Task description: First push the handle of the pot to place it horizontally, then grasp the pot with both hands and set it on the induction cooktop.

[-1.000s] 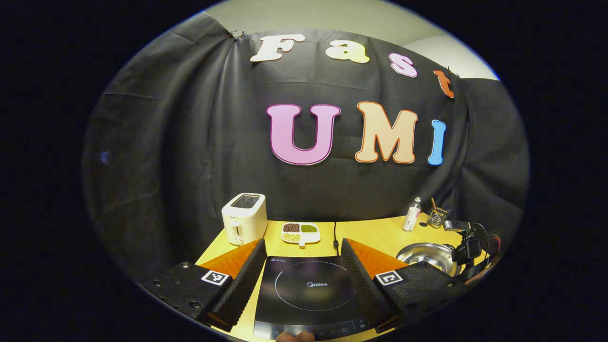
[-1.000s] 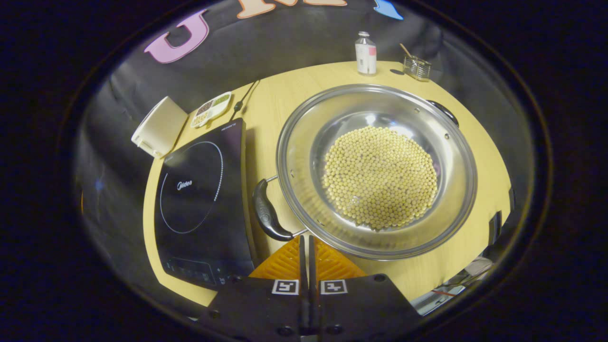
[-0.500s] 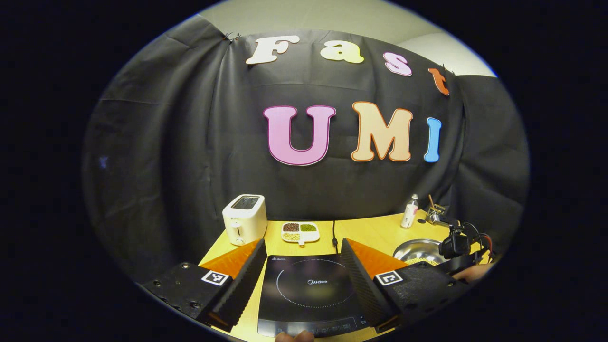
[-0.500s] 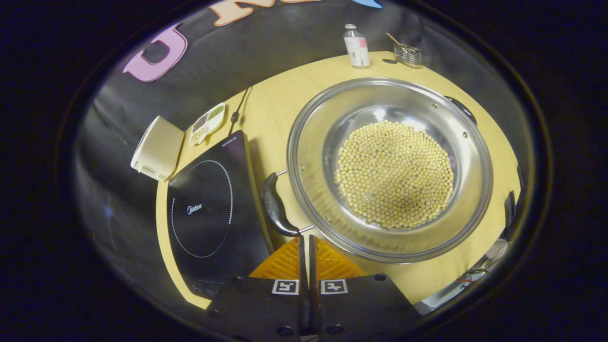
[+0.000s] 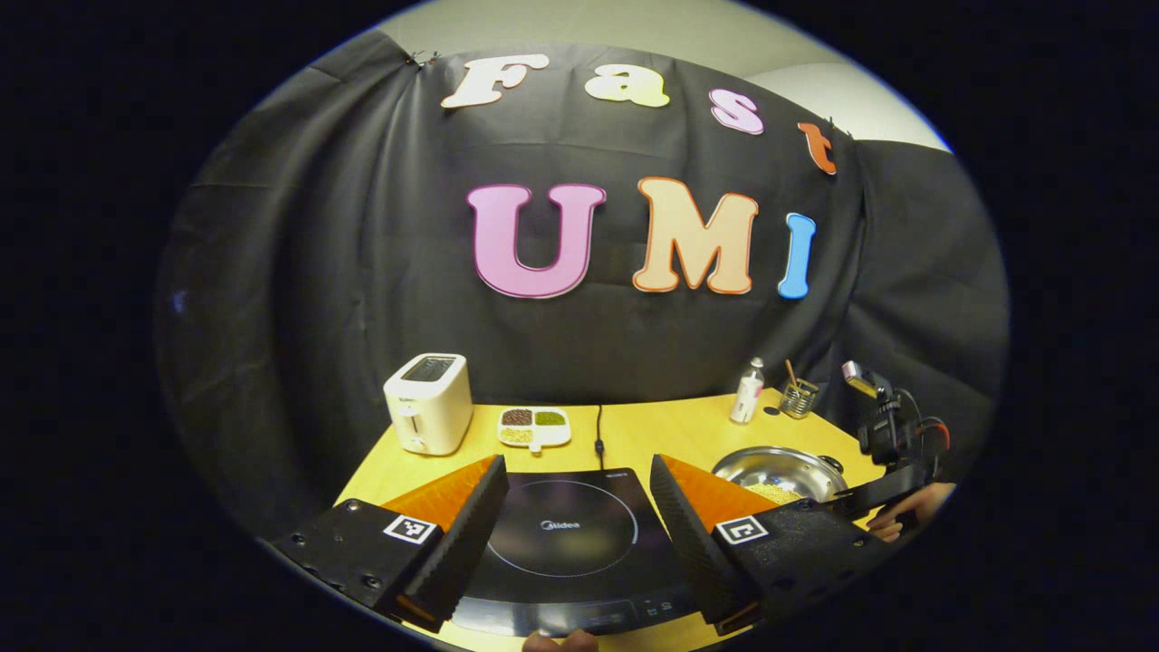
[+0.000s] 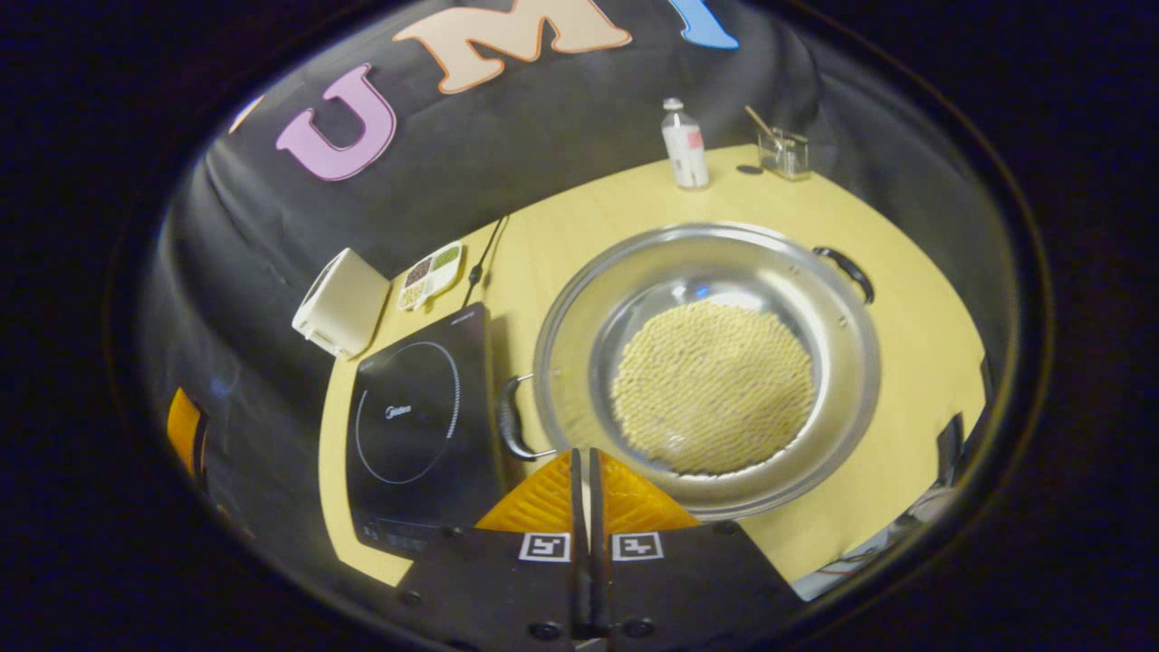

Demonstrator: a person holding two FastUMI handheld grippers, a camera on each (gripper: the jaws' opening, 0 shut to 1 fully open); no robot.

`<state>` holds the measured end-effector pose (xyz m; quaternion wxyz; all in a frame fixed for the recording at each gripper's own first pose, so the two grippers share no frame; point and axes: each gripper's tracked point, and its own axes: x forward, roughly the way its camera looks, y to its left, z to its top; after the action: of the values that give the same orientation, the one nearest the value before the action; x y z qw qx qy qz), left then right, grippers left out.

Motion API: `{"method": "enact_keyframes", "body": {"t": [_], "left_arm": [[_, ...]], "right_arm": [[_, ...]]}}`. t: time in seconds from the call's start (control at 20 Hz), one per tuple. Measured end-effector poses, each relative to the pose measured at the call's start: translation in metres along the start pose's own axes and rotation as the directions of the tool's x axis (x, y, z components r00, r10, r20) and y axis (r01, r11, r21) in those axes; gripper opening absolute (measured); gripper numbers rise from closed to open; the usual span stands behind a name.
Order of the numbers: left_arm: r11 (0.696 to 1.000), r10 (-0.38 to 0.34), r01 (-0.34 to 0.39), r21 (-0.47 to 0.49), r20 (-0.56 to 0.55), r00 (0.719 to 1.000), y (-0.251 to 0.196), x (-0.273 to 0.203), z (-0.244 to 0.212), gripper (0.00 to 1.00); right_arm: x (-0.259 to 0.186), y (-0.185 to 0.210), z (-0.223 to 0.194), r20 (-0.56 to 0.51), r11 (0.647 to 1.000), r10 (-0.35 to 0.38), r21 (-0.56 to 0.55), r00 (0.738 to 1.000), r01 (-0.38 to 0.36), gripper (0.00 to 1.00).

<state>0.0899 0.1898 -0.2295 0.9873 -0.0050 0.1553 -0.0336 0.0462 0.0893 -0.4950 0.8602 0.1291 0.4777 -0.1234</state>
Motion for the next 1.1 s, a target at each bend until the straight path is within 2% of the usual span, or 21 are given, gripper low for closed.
{"method": "enact_keyframes", "body": {"t": [0.15, 0.3, 0.55, 0.6, 0.65, 0.75, 0.85, 1.0, 1.1], "left_arm": [[0.999, -0.034, 0.032, -0.027, -0.076, 0.997, -0.033, 0.013, -0.022, 0.97], [0.999, -0.047, 0.043, -0.032, -0.129, 0.991, -0.066, 0.028, -0.042, 0.97], [0.999, -0.005, -0.004, -0.044, -0.19, 0.982, -0.105, 0.047, -0.059, 0.97], [0.999, 0.001, -0.012, -0.049, -0.204, 0.979, -0.112, 0.053, -0.064, 0.97], [0.997, 0.002, -0.018, -0.069, -0.229, 0.973, -0.119, 0.058, -0.073, 1.0], [0.988, 0.014, -0.062, -0.144, -0.313, 0.95, -0.132, 0.064, -0.095, 0.97], [0.985, 0.056, -0.104, -0.135, -0.323, 0.945, -0.131, 0.076, -0.099, 0.98], [0.991, 0.093, -0.123, -0.059, -0.364, 0.927, -0.131, 0.089, -0.116, 0.97], [0.99, 0.095, -0.131, -0.058, -0.418, 0.904, -0.134, 0.096, -0.133, 0.98]], "right_arm": [[-0.015, -0.051, 0.028, 0.11, 0.989, -0.071, -0.12, 0.991, 0.084, 0.0], [-0.024, -0.085, 0.048, 0.184, 0.975, -0.076, -0.193, 0.98, 0.112, 0.02], [-0.024, -0.146, 0.086, 0.235, 0.948, -0.085, -0.28, 0.968, 0.151, 0.11], [-0.022, -0.156, 0.092, 0.238, 0.944, -0.077, -0.296, 0.968, 0.148, 0.19], [-0.017, -0.162, 0.097, 0.236, 0.943, -0.065, -0.304, 0.97, 0.137, 0.23], [-0.004, -0.172, 0.103, 0.219, 0.939, -0.032, -0.328, 0.975, 0.105, 0.33], [0.01, -0.187, 0.111, 0.208, 0.934, -0.027, -0.343, 0.978, 0.099, 0.42], [0.029, -0.204, 0.121, 0.175, 0.941, -0.025, -0.327, 0.984, 0.082, 0.82], [0.043, -0.214, 0.125, 0.156, 0.937, -0.023, -0.341, 0.988, 0.076, 0.8]]}}
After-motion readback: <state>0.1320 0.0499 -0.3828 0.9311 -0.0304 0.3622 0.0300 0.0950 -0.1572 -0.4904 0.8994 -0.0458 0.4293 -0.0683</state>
